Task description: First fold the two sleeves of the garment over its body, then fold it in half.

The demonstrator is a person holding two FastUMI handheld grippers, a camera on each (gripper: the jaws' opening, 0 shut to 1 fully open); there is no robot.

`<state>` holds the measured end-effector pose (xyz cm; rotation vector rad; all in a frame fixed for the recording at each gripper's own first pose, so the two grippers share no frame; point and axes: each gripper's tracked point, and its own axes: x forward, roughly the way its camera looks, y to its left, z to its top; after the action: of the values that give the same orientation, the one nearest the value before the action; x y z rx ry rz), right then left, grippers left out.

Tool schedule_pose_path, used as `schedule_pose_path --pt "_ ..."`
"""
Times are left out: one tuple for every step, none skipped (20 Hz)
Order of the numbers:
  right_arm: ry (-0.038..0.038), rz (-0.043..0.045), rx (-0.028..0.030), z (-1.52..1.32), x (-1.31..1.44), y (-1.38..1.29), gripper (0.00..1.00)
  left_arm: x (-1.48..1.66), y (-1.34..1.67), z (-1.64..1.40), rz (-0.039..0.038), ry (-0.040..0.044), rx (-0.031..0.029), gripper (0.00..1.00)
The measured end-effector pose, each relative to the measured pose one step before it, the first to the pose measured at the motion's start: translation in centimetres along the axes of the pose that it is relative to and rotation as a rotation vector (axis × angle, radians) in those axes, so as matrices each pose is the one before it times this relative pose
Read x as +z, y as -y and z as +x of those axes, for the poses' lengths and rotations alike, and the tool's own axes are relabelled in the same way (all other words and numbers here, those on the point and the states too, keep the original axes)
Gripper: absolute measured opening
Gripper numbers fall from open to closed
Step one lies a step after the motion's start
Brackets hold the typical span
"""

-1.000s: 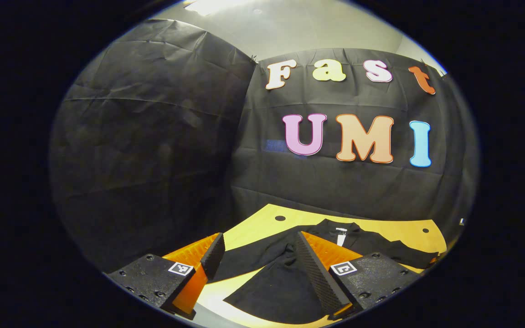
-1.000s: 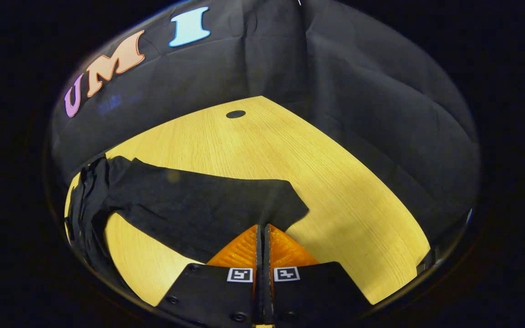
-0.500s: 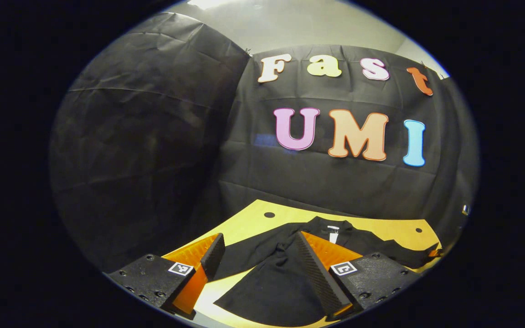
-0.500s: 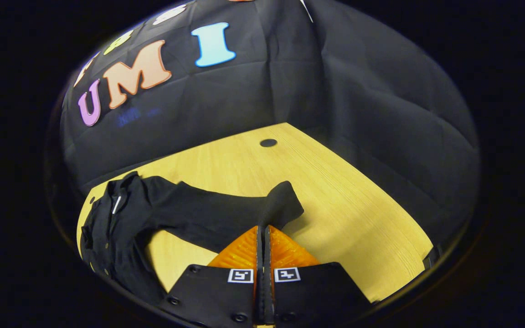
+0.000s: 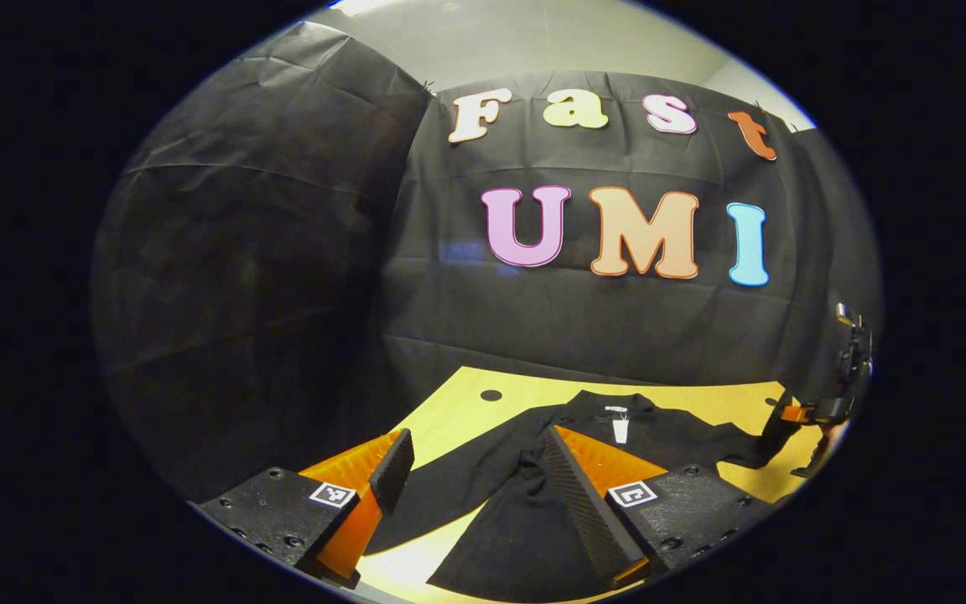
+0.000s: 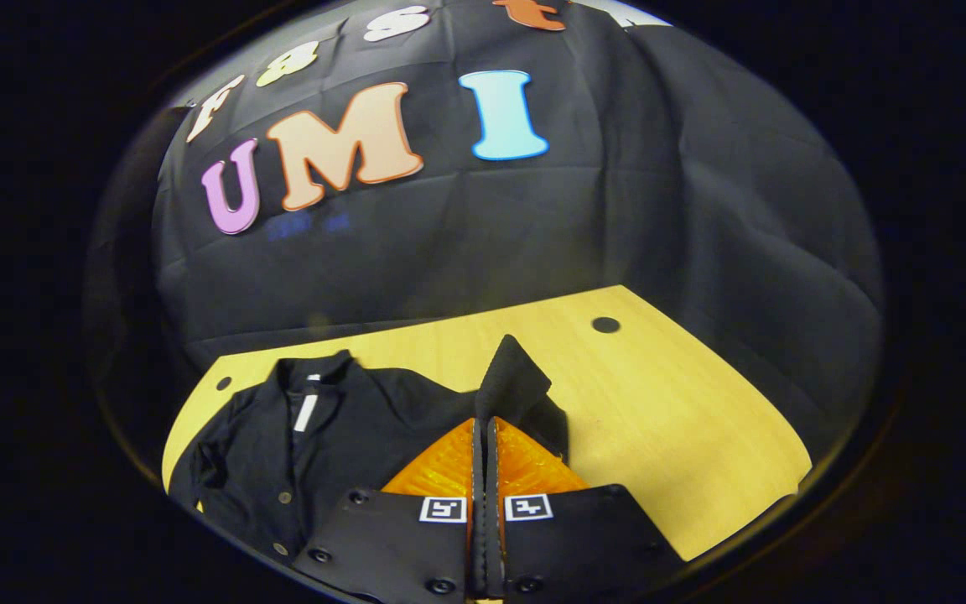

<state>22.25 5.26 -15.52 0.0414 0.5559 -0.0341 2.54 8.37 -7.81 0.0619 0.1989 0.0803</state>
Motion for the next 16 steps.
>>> schedule_pose_path --pt "0.01222 -0.00860 0.01604 0.126 0.833 -1.581 0.02 -0.147 -0.419 0.120 -0.00517 -0.00475 -0.00426 0.92" --pt "0.01010 -0.00560 0.01661 0.149 0.766 -1.618 0.02 -0.263 -0.151 0.138 -0.00785 -0.00571 -0.00522 0.92" --pt "0.00757 -0.00145 0.01962 0.350 0.316 -1.500 0.02 -0.144 -0.223 0.104 -0.00901 -0.00598 -0.00717 0.92" --pt "0.00561 -0.00131 0.01822 0.254 0.460 -1.661 0.02 -0.338 -0.233 0.112 -0.00708 -0.00667 -0.00631 0.92" --pt "0.00608 -0.00660 0.01457 0.282 0.374 -1.580 0.02 -0.161 -0.161 0.183 -0.00467 -0.00359 -0.00726 0.92" --pt "0.00387 -0.00817 0.01444 0.423 0.327 -1.463 0.02 -0.120 -0.327 -0.047 -0.00294 -0.00092 -0.00758 0.93" --pt "0.00077 -0.00677 0.01722 0.386 0.089 -1.569 0.02 -0.133 -0.275 0.105 -0.00082 -0.00438 -0.00433 0.93" --pt "-0.00035 -0.00773 0.01735 0.308 0.070 -1.546 0.02 -0.341 -0.435 -0.082 -0.00379 -0.00545 -0.00238 0.93" --pt "-0.00368 -0.00749 0.01718 0.278 -0.094 -1.551 0.02 -0.156 -0.153 -0.023 -0.00894 -0.00345 -0.00977 0.92" --pt "-0.00125 -0.00790 0.01854 0.450 -0.012 -1.566 0.02 -0.190 -0.101 -0.060 -0.00732 -0.00500 -0.00979 0.93" --pt "-0.00100 -0.00891 0.01728 0.523 -0.060 -1.508 0.02 -0.260 -0.196 -0.090 -0.00125 -0.00548 -0.00457 0.92" --pt "0.00155 -0.01245 0.01682 0.591 0.113 -1.530 0.02 -0.321 -0.418 -0.083 0.00315 -0.00248 0.00010 0.92" --pt "0.00399 -0.01110 0.01993 0.316 0.172 -1.659 0.02 -0.167 -0.293 0.050 0.00257 -0.00278 0.00017 0.92" --pt "0.00346 -0.01388 0.02105 0.579 0.212 -1.704 0.02 -0.179 -0.433 -0.132 -0.00083 -0.00121 -0.00050 0.93" --pt "0.00516 -0.01547 0.02034 0.596 0.096 -1.551 0.02 -0.035 -0.425 0.000 -0.00341 -0.00403 0.00227 0.92" --pt "-0.00361 -0.01269 0.02210 0.640 0.016 -1.689 0.02 -0.189 -0.502 0.056 -0.00625 -0.00437 0.00341 0.92"
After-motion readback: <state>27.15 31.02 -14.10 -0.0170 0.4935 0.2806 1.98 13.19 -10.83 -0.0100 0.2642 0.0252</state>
